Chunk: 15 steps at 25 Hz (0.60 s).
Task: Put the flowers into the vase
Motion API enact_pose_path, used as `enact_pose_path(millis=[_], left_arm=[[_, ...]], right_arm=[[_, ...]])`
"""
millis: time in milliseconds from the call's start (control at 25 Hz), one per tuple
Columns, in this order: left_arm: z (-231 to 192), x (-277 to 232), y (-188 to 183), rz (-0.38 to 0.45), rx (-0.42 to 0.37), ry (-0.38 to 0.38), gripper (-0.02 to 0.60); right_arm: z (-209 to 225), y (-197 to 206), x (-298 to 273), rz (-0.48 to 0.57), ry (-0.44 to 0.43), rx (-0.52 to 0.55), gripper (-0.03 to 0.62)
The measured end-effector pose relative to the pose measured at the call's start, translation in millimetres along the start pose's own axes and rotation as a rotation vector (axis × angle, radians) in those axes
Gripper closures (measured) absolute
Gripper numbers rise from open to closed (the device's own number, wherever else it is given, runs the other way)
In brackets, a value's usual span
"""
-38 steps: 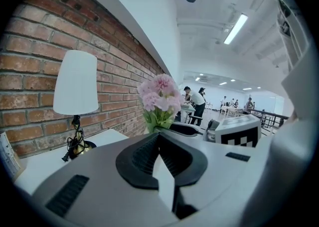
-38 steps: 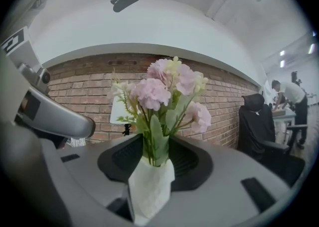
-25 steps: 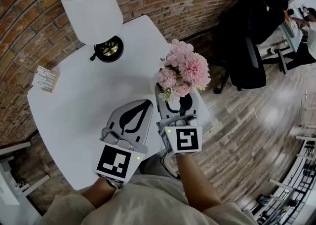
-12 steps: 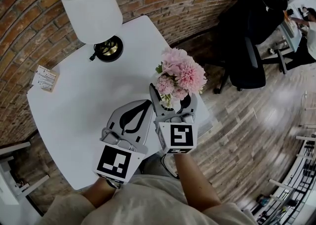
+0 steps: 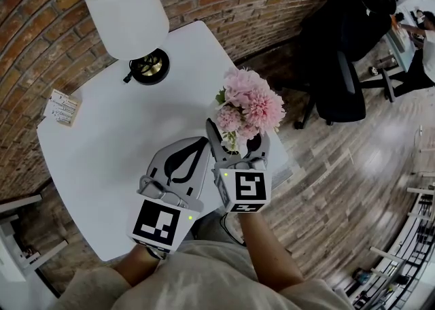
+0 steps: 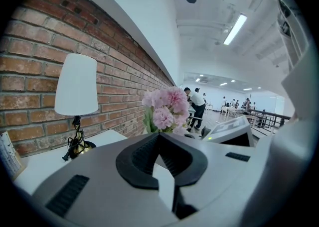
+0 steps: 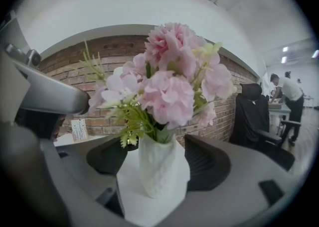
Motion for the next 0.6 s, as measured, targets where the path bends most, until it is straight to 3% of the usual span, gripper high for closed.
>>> enact_pose_path(millis=[360,600], left_arm=[[2.9,2.7,-0.3,0.011,-0.005,0.007,0.574],[7.8,6.6,-1.0,0.017,-0.013,0.020,0.574]], right_arm=[[-1.5,0.8,23.4,0.023,0.009,-0.001,0.261],[0.1,-2.9,41.0,0.036,0.035,0.007,0.383]])
Point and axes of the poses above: the fingertips, and each gripper's own axes: x backward along the fingers, z to its right, y out of its underside, the point moved 8 cm from there along x, backward along the fingers, and after that the axes turned 11 degrees about x, right-handed, at the moved point
